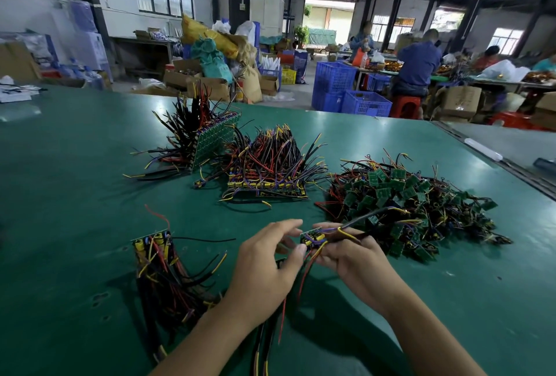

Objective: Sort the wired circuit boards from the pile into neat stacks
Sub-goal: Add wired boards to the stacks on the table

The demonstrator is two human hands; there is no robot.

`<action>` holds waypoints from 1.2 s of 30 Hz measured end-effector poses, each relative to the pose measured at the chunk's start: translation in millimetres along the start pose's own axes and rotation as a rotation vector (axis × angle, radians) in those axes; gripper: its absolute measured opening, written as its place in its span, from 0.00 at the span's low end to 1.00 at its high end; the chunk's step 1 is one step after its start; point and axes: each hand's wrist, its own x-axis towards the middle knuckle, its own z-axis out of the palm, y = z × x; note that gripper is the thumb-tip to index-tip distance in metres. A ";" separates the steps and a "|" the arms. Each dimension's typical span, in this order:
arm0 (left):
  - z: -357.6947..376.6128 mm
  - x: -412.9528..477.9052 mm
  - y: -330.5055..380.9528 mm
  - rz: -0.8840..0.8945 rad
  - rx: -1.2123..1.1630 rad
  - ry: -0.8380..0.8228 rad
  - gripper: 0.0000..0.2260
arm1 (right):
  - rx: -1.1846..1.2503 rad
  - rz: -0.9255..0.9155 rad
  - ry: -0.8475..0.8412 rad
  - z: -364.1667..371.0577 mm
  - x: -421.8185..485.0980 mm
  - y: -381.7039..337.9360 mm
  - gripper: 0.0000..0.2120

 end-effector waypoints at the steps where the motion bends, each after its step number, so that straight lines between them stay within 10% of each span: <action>1: 0.6 -0.2 0.7 -0.024 -0.021 -0.002 0.14 | 0.001 0.000 -0.018 0.4 -0.3 0.8 0.13; 25: -0.8 4.3 -9.0 -0.285 -0.321 -0.139 0.06 | -0.328 -0.086 -0.012 -1.6 -1.4 10.0 0.16; 36: -12.3 7.8 -7.1 -0.334 -0.417 -0.247 0.05 | -0.106 0.000 -0.220 1.5 -3.6 6.7 0.15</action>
